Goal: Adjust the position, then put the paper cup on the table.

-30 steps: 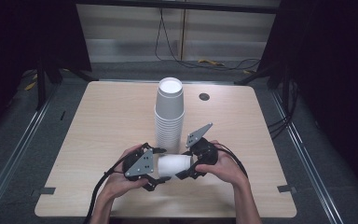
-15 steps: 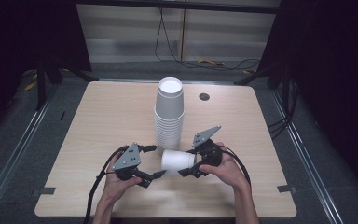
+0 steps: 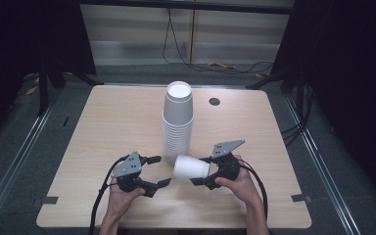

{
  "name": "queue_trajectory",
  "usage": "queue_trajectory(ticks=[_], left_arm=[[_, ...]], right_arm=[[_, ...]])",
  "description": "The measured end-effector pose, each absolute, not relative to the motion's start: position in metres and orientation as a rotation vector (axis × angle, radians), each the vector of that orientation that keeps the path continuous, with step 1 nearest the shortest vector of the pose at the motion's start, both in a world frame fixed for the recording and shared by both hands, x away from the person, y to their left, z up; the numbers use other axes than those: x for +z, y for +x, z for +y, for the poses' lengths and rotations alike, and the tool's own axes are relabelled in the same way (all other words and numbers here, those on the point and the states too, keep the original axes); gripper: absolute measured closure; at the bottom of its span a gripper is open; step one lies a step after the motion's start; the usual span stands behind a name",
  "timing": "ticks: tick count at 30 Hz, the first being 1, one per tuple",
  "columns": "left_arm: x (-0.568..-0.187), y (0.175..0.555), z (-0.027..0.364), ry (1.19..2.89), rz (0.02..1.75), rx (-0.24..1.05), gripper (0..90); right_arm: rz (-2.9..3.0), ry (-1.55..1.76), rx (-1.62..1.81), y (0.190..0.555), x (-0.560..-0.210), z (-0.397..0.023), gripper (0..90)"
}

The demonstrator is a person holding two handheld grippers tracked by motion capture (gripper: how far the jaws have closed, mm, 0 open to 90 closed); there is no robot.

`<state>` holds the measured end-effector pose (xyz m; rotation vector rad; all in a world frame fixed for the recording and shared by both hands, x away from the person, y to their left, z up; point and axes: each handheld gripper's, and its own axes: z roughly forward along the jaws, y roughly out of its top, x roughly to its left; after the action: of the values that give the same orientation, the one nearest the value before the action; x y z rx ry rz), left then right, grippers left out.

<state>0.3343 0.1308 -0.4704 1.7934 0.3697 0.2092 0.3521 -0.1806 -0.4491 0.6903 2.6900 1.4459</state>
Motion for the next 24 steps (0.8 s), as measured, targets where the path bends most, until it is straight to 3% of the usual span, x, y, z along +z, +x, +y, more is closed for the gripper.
queue_trajectory(ticks=[6,11,24], left_arm=[[-0.47,0.335,0.135,1.765,0.435,0.223,15.0],[-0.47,0.335,0.136,1.751,0.382,0.154,15.4],[-0.467,0.333,0.136,1.727,0.364,0.135,16.7]], right_arm=[[2.664,0.693,1.483,0.349,-0.454,-0.183,22.9],[2.657,0.683,1.546,0.346,-0.458,-0.182,22.9],[2.576,0.638,1.68,0.34,-0.466,-0.181,22.6]])
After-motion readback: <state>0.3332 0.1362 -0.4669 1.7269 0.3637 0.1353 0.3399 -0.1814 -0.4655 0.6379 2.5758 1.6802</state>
